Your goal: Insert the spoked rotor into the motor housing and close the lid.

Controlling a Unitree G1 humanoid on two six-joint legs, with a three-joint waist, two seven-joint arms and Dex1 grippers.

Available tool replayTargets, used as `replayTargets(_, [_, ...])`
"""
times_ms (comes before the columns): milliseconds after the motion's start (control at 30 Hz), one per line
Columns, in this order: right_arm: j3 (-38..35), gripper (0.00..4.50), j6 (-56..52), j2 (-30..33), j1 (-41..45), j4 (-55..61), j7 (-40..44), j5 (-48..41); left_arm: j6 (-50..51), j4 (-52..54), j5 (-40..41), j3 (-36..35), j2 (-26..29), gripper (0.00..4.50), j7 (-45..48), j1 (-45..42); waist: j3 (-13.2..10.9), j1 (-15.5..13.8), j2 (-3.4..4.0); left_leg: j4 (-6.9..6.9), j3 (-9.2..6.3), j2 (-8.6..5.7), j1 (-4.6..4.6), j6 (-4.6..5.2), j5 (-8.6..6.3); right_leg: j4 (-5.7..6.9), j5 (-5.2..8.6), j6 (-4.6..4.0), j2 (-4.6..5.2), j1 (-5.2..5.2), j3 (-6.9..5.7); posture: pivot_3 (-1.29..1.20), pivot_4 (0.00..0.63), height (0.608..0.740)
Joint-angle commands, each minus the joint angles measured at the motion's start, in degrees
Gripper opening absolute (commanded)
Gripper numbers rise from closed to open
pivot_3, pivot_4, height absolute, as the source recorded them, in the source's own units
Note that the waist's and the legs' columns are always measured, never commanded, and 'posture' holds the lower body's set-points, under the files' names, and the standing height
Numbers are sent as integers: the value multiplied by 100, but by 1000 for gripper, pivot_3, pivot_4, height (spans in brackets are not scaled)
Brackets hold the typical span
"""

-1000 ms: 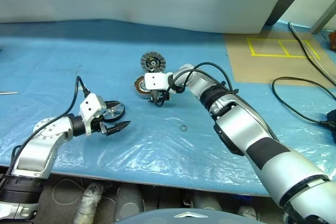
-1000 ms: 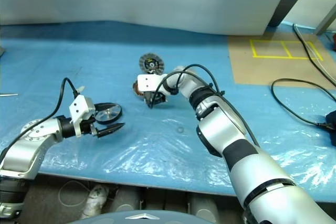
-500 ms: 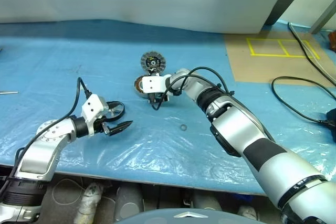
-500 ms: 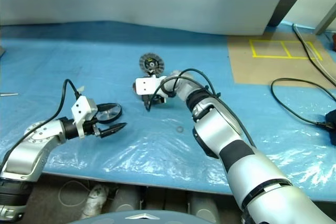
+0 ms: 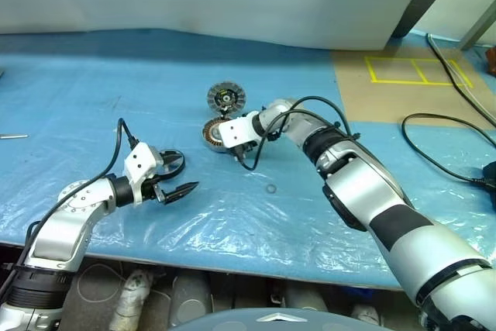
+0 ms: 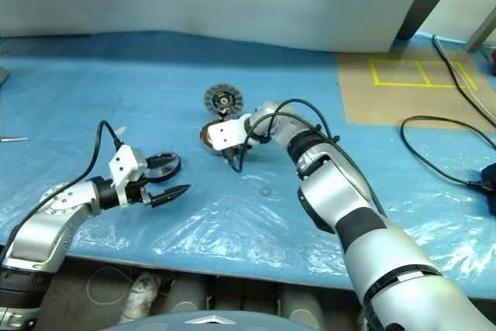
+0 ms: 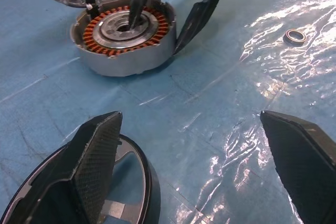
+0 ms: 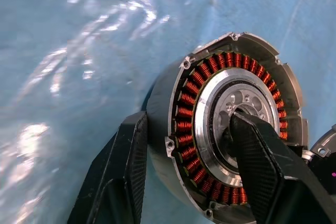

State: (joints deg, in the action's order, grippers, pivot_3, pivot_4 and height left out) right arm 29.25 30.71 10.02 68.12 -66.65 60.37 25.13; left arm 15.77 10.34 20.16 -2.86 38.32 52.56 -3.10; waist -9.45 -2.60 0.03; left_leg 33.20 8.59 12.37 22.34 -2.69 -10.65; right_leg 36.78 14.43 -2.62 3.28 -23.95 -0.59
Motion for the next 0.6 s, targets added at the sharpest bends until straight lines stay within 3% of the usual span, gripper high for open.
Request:
replayTargets(33, [-47, 2270, 160, 435, -648, 1110, 1204, -536, -54, 141, 53, 0, 7, 4437, 82, 21, 0, -5, 0, 0, 0, -1, 1, 4, -1, -1, 0, 0, 0, 0, 0, 0, 150, 740])
replayTargets(200, [31, 2270, -225, 854, -1482, 2717, 1495, -722, -66, 51, 45, 103, 6, 4437, 205, -71, 1, 21, -2, 1, 1, 7, -9, 40, -2, 3, -1, 1, -10, 2, 3, 0, 150, 740])
replayTargets(467, [181, 2270, -732, 1017, -2086, 3853, 1531, -758, -69, -126, 25, 193, 36, 4437, 373, -270, 3, 22, -4, 0, 16, 9, -33, 22, -13, -1, 0, 0, -16, 13, 22, 0, 150, 740])
replayTargets(500, [177, 2824, -815, 1026, -2127, 3938, 1507, -762, -74, -146, 15, 202, 40, 4437, 391, -288, 3, 24, -5, -1, 15, 9, -33, 22, -13, -1, 0, 0, -16, 13, 21, 0, 150, 740])
replayTargets(567, [117, 3326, -1073, 1023, -2177, 4078, 1421, -791, -63, -164, 13, 216, 39, 4437, 416, -324, 3, 23, -5, -2, 16, 9, -32, 22, -13, -1, 0, 0, -16, 13, 20, 0, 150, 740])
replayTargets(600, [59, 3326, -1256, 1015, -2195, 4180, 1438, -885, -49, -162, 20, 223, 34, 4437, 428, -342, 3, 25, -4, -2, 15, 9, -33, 22, -13, -1, 0, 0, -16, 13, 21, 0, 150, 740])
